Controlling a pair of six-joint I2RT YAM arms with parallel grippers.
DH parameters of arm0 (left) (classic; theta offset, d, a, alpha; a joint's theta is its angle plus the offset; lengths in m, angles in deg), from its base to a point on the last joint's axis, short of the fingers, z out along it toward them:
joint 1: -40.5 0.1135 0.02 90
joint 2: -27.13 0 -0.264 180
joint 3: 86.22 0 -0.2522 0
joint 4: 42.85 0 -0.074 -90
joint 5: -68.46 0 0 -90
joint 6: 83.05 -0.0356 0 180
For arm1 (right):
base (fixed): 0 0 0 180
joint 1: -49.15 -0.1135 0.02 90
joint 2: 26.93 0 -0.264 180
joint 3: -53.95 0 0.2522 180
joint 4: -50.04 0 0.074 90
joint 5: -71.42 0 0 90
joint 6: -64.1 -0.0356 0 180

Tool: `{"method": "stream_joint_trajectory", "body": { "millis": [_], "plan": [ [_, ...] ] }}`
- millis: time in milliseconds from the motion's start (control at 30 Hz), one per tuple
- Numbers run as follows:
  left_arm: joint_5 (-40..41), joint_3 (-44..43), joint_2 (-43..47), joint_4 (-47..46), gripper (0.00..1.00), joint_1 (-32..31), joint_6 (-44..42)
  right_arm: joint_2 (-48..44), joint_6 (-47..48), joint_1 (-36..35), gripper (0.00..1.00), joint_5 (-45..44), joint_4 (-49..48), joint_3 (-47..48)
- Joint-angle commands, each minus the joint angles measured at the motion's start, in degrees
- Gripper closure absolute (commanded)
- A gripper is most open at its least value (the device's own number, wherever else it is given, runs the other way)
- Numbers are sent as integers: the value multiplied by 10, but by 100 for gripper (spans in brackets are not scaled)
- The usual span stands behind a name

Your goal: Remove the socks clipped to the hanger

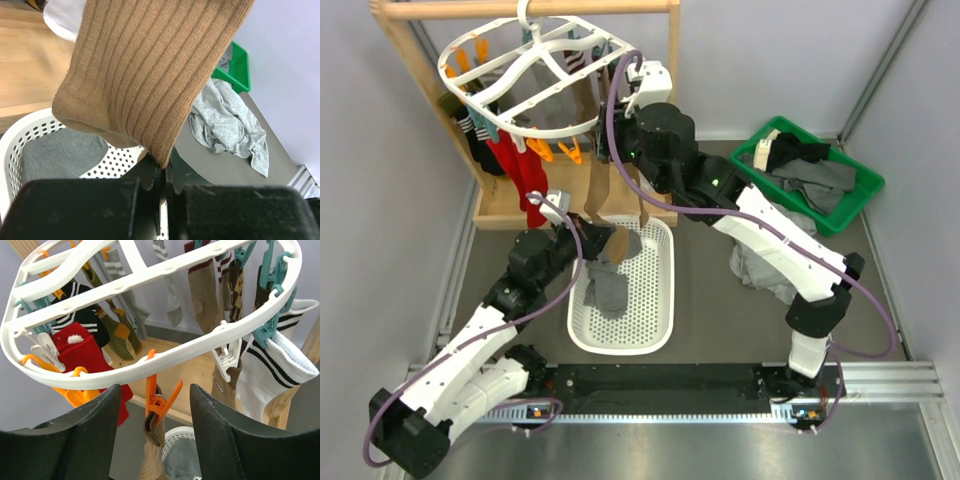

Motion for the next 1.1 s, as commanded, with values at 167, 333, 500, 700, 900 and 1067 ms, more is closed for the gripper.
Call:
{"method": "stream_joint_trajectory", "body": {
  "millis": [167,333,500,700,900,1067],
  "plan": [
    [-11,2,21,-10,100,1,4,16,-9,-6,45,5,-27,25],
    [-11,3,22,-10,100,1,6,24,-12,-5,46,-7,-27,31],
    [-10,4,22,-11,100,2,10,31,-16,-6,50,-18,-22,39],
    [-9,4,21,-12,100,1,15,32,-17,-17,46,-44,-20,32],
    [-7,2,20,-12,100,1,14,25,-10,-32,41,-61,-24,26],
    [1,1,16,-12,100,2,7,18,-29,-34,39,-76,5,34]
  ]
}}
